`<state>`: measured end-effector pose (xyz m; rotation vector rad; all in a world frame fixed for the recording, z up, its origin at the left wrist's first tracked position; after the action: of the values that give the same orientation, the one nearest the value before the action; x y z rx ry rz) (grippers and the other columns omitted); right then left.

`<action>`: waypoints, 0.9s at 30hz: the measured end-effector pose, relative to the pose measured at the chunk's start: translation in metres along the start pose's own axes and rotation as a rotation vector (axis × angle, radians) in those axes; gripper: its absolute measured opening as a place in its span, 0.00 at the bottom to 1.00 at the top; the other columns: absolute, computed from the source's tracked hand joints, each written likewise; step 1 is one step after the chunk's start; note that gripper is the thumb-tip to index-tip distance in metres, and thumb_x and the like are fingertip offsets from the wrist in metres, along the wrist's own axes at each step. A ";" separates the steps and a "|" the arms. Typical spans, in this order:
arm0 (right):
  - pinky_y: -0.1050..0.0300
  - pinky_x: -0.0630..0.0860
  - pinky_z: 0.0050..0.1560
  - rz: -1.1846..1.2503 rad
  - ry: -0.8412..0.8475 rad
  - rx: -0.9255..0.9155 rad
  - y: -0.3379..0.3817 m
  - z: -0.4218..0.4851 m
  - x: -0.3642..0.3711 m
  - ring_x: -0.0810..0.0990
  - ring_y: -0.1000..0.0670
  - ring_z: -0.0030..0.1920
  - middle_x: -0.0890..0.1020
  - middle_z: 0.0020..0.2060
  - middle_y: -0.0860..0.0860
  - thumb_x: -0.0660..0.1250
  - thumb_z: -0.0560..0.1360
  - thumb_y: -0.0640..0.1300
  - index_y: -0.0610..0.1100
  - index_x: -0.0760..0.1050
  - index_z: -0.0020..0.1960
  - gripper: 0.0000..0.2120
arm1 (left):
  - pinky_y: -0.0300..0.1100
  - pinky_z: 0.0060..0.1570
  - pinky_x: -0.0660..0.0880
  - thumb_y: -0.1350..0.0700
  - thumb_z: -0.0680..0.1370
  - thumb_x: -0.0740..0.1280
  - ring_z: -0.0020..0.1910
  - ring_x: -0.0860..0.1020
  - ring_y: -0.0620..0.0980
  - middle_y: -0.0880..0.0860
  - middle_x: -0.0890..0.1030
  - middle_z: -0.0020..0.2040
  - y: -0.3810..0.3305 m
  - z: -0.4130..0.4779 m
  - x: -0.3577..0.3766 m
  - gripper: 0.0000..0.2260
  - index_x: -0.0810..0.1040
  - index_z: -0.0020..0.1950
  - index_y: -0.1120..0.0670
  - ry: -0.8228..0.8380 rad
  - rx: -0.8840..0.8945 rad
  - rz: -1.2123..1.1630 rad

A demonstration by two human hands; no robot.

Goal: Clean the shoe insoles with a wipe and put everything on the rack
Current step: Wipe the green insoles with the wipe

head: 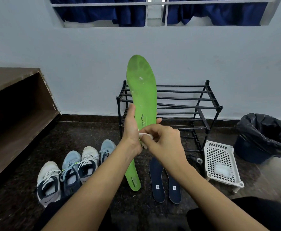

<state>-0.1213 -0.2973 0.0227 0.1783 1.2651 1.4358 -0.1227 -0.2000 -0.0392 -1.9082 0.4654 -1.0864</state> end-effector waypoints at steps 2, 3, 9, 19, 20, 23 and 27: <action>0.75 0.69 0.37 -0.019 0.020 -0.023 0.002 0.000 0.001 0.76 0.62 0.33 0.79 0.31 0.57 0.70 0.71 0.38 0.47 0.83 0.45 0.06 | 0.44 0.39 0.80 0.33 0.80 0.51 0.39 0.84 0.53 0.56 0.85 0.41 0.001 0.000 0.001 0.33 0.80 0.56 0.59 0.002 0.000 0.001; 0.75 0.69 0.38 -0.051 0.042 -0.045 0.004 -0.001 0.002 0.76 0.62 0.34 0.81 0.33 0.55 0.70 0.71 0.38 0.47 0.83 0.46 0.07 | 0.44 0.39 0.81 0.33 0.80 0.51 0.40 0.84 0.53 0.56 0.84 0.43 0.002 0.000 0.001 0.33 0.80 0.57 0.59 -0.003 -0.004 -0.006; 0.54 0.69 0.38 -0.584 0.245 -0.157 0.007 -0.006 0.021 0.76 0.43 0.45 0.75 0.41 0.48 0.62 0.71 0.32 0.42 0.79 0.47 0.10 | 0.45 0.43 0.77 0.35 0.81 0.49 0.41 0.82 0.53 0.57 0.81 0.50 0.001 -0.002 0.008 0.32 0.77 0.64 0.59 -0.002 -0.005 -0.011; 0.73 0.71 0.36 0.016 0.032 0.067 -0.011 -0.006 -0.012 0.78 0.60 0.35 0.84 0.36 0.54 0.70 0.70 0.37 0.47 0.84 0.45 0.09 | 0.46 0.40 0.81 0.34 0.80 0.51 0.39 0.83 0.54 0.58 0.82 0.45 0.005 0.001 0.015 0.32 0.79 0.60 0.61 0.029 -0.009 -0.039; 0.75 0.70 0.36 0.040 0.036 0.079 -0.012 -0.007 -0.012 0.78 0.63 0.36 0.83 0.36 0.54 0.70 0.70 0.36 0.47 0.84 0.45 0.09 | 0.46 0.40 0.81 0.35 0.80 0.51 0.40 0.83 0.55 0.58 0.82 0.46 0.006 0.002 0.016 0.32 0.79 0.60 0.61 0.036 -0.011 -0.036; 0.76 0.70 0.39 -0.033 0.083 0.048 -0.011 -0.010 -0.008 0.78 0.65 0.36 0.84 0.38 0.51 0.71 0.71 0.36 0.47 0.84 0.46 0.08 | 0.48 0.43 0.80 0.35 0.81 0.50 0.41 0.83 0.56 0.58 0.82 0.48 0.011 0.000 0.017 0.31 0.79 0.59 0.60 0.043 -0.025 -0.022; 0.56 0.75 0.41 -0.493 0.244 -0.005 -0.017 -0.010 0.011 0.79 0.45 0.45 0.80 0.43 0.46 0.64 0.72 0.36 0.48 0.81 0.47 0.11 | 0.48 0.45 0.79 0.37 0.82 0.50 0.42 0.83 0.57 0.58 0.82 0.49 0.011 -0.004 0.017 0.30 0.78 0.62 0.60 0.045 -0.029 -0.021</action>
<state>-0.1214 -0.2985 0.0001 -0.3046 1.3835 1.0526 -0.1154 -0.2191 -0.0383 -1.9215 0.4895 -1.1443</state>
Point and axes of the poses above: each hand's wrist, its own z-axis towards the middle knuckle, its own x-axis out of the palm, y = z × x, the point moved 10 cm from there along z, towards the middle knuckle
